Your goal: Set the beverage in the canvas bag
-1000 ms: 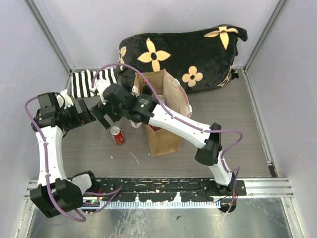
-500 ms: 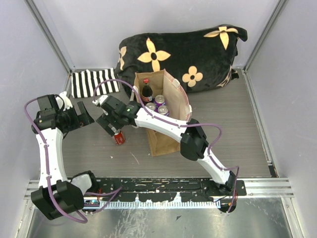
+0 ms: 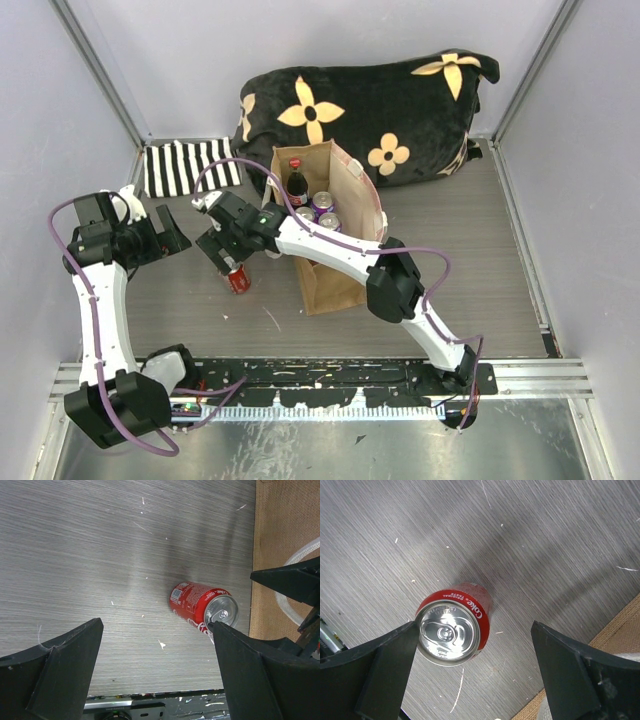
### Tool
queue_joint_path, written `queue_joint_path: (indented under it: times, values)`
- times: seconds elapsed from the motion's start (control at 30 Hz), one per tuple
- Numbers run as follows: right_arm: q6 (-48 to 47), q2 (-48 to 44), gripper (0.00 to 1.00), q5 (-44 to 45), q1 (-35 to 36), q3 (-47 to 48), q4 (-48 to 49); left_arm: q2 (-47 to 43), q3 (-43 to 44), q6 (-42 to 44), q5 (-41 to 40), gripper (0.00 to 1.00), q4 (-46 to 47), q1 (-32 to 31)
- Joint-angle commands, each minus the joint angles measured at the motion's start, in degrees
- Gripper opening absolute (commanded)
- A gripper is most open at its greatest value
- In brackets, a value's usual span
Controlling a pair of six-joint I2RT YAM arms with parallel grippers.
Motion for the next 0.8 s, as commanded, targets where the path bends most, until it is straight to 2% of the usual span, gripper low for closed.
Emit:
queue_joint_path:
  times: [0.0, 0.77]
  values:
    - [0.9, -6.2, 1.00, -0.7, 0.2, 0.3, 4.4, -0.9, -1.0, -0.3, 1.7, 0.98, 0.5, 0.3]
    - [-1.2, 0.7, 1.00, 1.3, 2.1, 0.1, 1.7, 1.3, -1.9, -0.4, 2.4, 0.98, 1.7, 0.2]
